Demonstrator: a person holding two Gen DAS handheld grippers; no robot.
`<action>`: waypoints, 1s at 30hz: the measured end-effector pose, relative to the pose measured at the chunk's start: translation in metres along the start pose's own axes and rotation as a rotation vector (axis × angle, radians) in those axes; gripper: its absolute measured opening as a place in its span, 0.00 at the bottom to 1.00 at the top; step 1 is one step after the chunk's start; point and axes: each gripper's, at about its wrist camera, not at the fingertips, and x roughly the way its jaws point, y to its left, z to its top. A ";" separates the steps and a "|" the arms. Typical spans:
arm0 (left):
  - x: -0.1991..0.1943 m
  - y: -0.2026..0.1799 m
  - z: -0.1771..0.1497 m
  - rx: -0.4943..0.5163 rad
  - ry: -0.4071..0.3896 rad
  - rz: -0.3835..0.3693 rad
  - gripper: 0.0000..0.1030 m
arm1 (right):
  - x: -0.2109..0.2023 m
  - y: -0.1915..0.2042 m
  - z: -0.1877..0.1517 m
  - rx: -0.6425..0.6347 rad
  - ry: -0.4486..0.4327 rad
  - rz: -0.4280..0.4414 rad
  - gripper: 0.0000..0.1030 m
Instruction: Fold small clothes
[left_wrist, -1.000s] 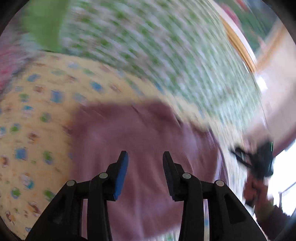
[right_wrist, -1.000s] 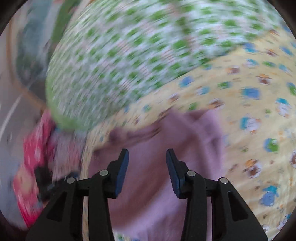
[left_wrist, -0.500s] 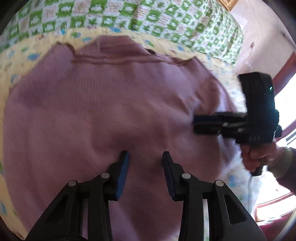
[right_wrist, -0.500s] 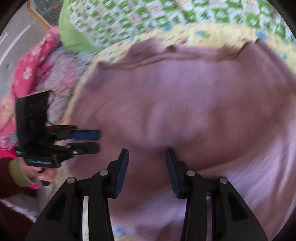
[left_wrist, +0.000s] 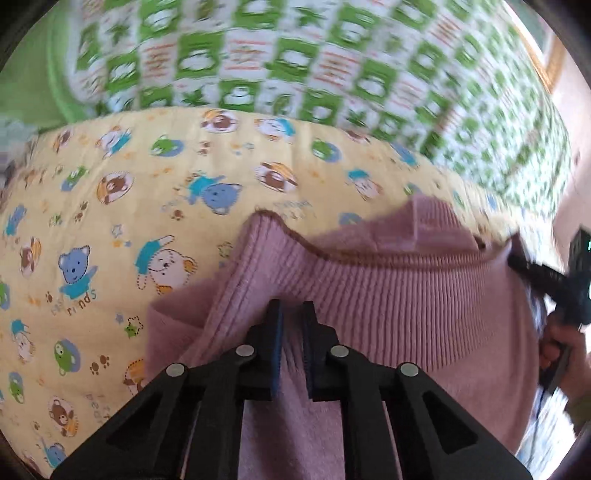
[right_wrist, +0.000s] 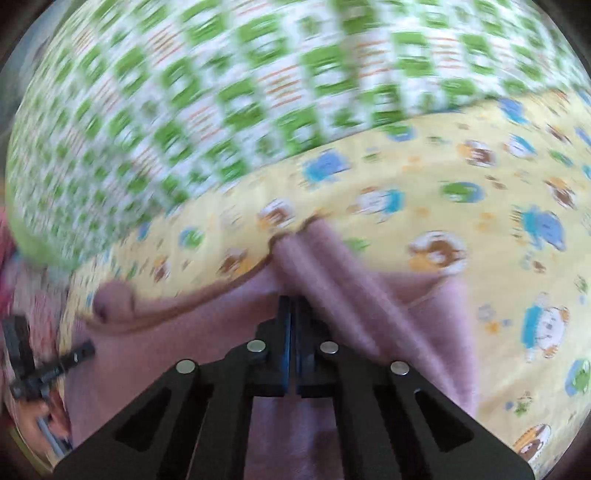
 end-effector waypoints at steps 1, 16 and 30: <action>-0.002 0.001 -0.001 0.002 -0.007 0.010 0.09 | -0.002 -0.005 0.002 0.031 -0.007 0.003 0.00; -0.066 -0.078 -0.062 0.039 0.041 -0.183 0.38 | -0.077 0.028 -0.057 -0.170 0.192 0.139 0.37; -0.079 -0.022 -0.073 -0.168 -0.008 0.092 0.44 | -0.123 -0.052 -0.061 0.031 0.121 -0.090 0.42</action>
